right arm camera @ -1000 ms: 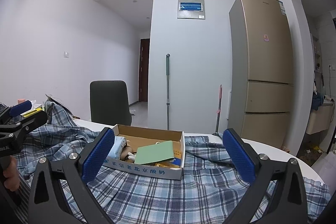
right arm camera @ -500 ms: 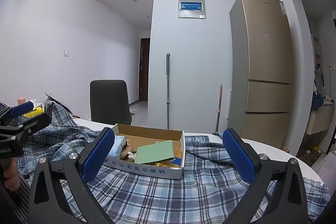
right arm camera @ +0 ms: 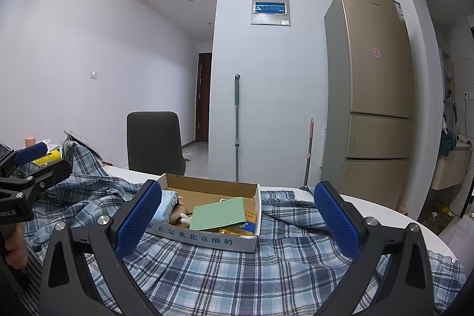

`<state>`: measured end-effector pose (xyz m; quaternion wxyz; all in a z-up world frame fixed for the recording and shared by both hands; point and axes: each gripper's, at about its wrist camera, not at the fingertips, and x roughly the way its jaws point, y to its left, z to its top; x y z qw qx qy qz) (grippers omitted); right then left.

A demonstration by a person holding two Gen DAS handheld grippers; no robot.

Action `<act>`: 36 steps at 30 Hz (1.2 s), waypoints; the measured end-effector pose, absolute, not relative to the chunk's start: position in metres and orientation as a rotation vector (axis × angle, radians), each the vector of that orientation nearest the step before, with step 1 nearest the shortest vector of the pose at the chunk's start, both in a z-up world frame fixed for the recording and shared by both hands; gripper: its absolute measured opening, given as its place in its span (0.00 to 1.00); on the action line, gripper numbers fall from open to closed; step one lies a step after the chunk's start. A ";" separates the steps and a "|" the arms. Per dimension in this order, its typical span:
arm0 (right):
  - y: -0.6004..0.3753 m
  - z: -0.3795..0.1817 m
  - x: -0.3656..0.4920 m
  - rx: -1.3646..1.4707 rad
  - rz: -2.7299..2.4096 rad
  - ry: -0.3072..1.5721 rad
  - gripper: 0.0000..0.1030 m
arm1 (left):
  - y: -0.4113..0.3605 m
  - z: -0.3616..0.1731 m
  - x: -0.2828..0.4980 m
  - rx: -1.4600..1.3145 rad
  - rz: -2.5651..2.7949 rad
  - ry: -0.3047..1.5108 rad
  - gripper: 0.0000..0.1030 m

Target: Organize soft objects

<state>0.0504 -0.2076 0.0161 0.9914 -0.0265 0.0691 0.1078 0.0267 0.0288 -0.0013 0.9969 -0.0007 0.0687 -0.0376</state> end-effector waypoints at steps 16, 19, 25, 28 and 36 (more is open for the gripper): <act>-0.208 0.016 0.050 -0.054 0.217 0.139 1.00 | 0.030 -0.004 0.028 0.007 -0.087 0.141 1.00; -0.208 0.016 0.050 -0.055 0.218 0.139 1.00 | 0.030 -0.004 0.027 0.008 -0.087 0.141 1.00; -0.208 0.014 0.051 -0.057 0.220 0.137 1.00 | 0.031 -0.004 0.028 0.009 -0.089 0.146 1.00; -0.208 0.014 0.051 -0.058 0.220 0.137 1.00 | 0.031 -0.004 0.027 0.010 -0.089 0.145 1.00; -0.209 0.013 0.051 -0.056 0.220 0.140 1.00 | 0.031 -0.004 0.027 0.010 -0.089 0.145 1.00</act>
